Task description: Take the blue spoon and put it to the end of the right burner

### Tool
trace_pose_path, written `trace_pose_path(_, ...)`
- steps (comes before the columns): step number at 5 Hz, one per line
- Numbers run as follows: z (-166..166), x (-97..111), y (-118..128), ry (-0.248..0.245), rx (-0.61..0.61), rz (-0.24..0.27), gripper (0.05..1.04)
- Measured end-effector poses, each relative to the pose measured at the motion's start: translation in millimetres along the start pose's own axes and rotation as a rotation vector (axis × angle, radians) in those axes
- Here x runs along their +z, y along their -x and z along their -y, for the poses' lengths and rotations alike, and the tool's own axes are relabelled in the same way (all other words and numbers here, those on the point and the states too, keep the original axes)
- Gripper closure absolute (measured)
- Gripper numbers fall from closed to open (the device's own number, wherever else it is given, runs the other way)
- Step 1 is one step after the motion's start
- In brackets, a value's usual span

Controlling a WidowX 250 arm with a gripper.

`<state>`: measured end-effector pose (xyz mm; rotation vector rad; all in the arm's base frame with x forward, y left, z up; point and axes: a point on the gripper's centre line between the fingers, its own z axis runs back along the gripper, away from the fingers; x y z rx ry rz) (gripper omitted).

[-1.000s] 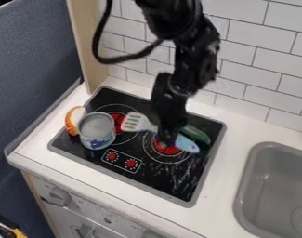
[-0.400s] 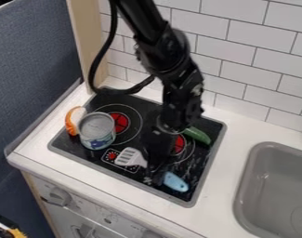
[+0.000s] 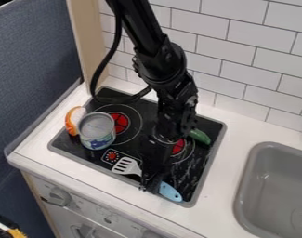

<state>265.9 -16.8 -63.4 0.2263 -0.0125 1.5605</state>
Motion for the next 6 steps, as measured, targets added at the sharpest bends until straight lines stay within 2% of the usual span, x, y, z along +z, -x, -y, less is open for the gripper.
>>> trace_pose_path(1, -3, -2, -1, -0.045, -0.015, 0.014, 0.429)
trace_pose_path(2, -3, -1, 0, -0.040, -0.024, 0.018, 0.175)
trace_pose_path(3, -2, 0, 0, -0.041, -0.020, -0.002, 0.087)
trace_pose_path(4, 8, 12, -4, 0.008, -0.002, 0.014, 0.085)
trace_pose_path(5, 17, 44, -8, 0.087, 0.031, 0.012, 0.085)
trace_pose_path(6, 13, 85, -21, 0.172, 0.052, 0.046, 0.085)
